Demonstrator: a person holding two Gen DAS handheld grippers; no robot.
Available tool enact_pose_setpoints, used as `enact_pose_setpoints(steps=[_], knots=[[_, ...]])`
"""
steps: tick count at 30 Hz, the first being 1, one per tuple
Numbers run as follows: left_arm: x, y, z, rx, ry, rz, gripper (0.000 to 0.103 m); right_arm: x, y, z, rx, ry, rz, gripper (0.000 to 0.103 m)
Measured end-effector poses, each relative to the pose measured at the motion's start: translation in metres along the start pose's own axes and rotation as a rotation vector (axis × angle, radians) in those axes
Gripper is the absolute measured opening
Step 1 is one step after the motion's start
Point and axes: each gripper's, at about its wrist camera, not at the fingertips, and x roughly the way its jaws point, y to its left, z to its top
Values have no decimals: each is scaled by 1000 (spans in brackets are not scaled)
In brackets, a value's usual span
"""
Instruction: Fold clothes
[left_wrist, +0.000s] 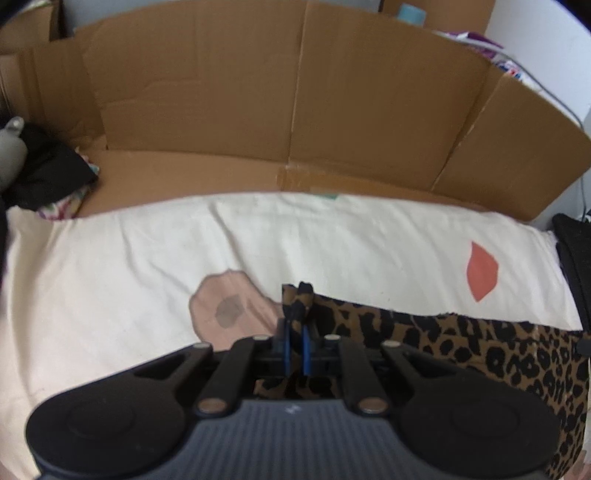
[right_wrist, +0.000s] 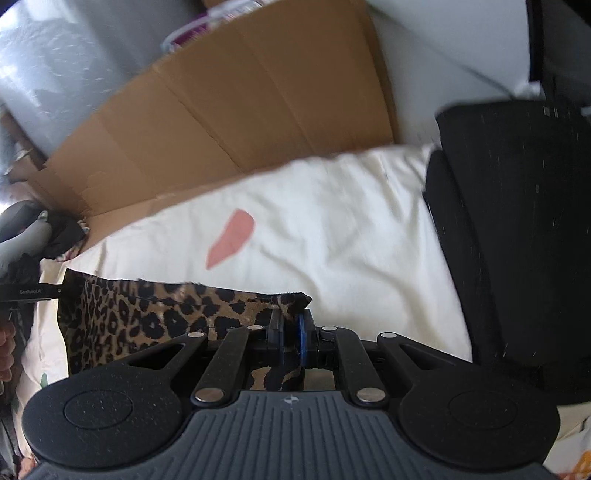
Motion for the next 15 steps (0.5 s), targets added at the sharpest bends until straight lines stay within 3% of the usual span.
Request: enact_pose_setpoints(steps=[7,13,15], knots=[[-18,-8,12,29,-59,3,7,-12,5,5,-30,-31,3,6],[11,-6,9,16,3,17,9,3,3,4,-35,-7,-24,6],[20,-5,5,14,29,25,14,12,1,3,-29,18,-41,9]])
